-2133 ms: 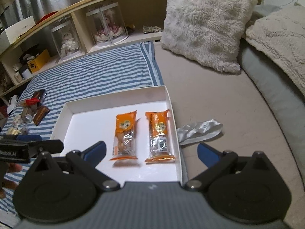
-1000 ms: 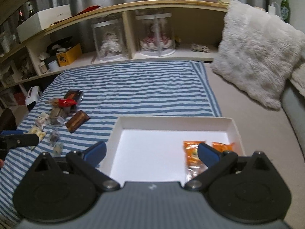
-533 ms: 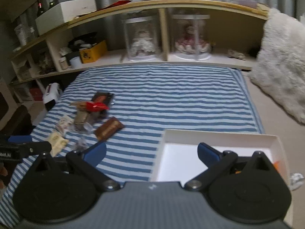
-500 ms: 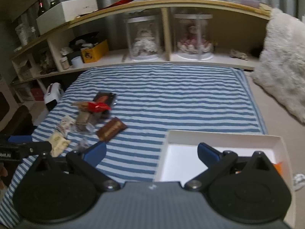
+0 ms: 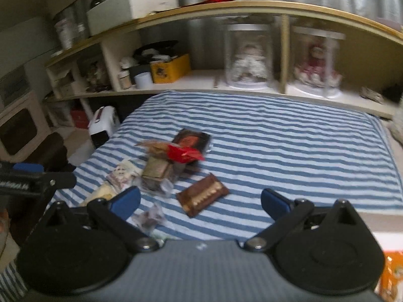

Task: Organize snacks
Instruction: 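Grasp the green-dotted candy with the right tool while the left grasps the cream pastry bag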

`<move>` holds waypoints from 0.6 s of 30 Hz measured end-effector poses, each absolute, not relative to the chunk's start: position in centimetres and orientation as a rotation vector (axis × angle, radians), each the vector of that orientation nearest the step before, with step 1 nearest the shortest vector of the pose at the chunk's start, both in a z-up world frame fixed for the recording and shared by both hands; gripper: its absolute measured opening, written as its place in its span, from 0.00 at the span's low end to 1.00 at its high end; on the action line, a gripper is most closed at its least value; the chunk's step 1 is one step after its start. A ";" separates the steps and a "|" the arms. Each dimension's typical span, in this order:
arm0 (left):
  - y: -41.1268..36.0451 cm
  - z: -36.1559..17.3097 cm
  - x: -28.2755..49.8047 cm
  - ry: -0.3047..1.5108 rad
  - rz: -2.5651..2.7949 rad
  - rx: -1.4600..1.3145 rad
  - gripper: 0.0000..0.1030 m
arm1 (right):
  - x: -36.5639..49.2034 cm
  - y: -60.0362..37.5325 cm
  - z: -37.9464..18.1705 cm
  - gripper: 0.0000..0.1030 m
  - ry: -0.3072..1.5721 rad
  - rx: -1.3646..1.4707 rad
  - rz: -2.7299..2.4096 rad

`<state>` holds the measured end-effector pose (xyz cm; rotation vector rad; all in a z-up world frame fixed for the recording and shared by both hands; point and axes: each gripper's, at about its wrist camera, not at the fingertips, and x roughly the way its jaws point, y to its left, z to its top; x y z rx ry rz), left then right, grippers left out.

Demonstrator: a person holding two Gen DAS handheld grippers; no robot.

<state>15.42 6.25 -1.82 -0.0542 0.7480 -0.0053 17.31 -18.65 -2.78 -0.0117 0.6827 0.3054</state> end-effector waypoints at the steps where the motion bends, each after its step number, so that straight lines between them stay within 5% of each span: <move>1: 6.4 -2.1 15.8 0.756 0.011 -0.038 1.00 | 17.6 -18.2 -3.3 1.00 0.682 -0.014 0.316; 9: 7.4 -5.1 17.9 0.797 -0.001 0.044 1.00 | 18.1 -15.8 -8.5 1.00 0.675 -0.046 0.317; 18: 6.3 -7.6 19.9 0.782 -0.100 0.161 1.00 | 18.3 -15.3 -12.4 0.95 0.885 0.146 0.358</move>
